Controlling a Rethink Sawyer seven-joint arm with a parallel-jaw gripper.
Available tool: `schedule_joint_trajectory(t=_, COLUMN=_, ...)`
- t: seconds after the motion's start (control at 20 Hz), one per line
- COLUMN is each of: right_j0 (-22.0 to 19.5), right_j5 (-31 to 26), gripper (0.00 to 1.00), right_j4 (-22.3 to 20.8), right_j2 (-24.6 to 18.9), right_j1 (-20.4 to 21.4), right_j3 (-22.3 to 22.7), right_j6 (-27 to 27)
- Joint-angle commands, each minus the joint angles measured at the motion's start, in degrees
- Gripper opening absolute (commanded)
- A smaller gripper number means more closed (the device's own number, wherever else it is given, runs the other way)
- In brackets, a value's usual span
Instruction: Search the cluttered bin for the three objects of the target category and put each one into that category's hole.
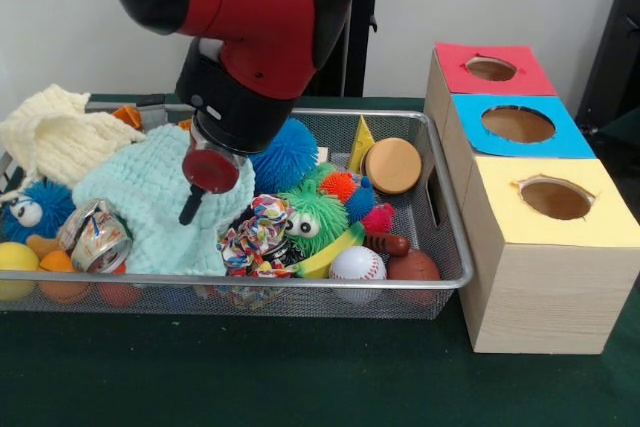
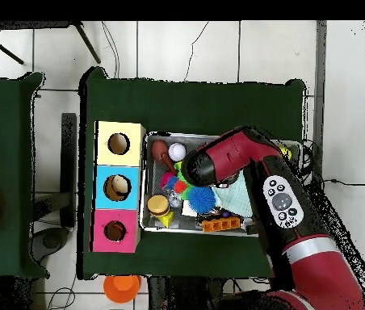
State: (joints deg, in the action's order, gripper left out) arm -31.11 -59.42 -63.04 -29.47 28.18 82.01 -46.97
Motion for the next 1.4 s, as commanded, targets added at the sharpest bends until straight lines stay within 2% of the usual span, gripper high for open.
schedule_joint_trajectory(t=0.05, right_j0=1.13, right_j5=-4.56, gripper=1.00, right_j4=-4.66, right_j2=3.50, right_j1=-5.96, right_j3=-4.69, right_j6=14.89)
schedule_joint_trajectory(t=0.4, right_j0=1.39, right_j5=-4.42, gripper=1.00, right_j4=-3.60, right_j2=4.05, right_j1=-8.43, right_j3=-6.34, right_j6=16.29)
schedule_joint_trajectory(t=0.75, right_j0=1.62, right_j5=-4.65, gripper=1.00, right_j4=-3.13, right_j2=4.18, right_j1=-8.91, right_j3=-6.72, right_j6=16.36)
schedule_joint_trajectory(t=0.9, right_j0=1.44, right_j5=-6.11, gripper=1.00, right_j4=-2.01, right_j2=3.77, right_j1=-8.69, right_j3=-6.43, right_j6=18.07)
schedule_joint_trajectory(t=0.95, right_j0=1.33, right_j5=-6.37, gripper=0.00, right_j4=-1.64, right_j2=3.61, right_j1=-8.66, right_j3=-6.33, right_j6=18.33)
schedule_joint_trajectory(t=1.4, right_j0=1.39, right_j5=-7.33, gripper=0.00, right_j4=-0.74, right_j2=3.53, right_j1=-7.95, right_j3=-5.94, right_j6=19.08)
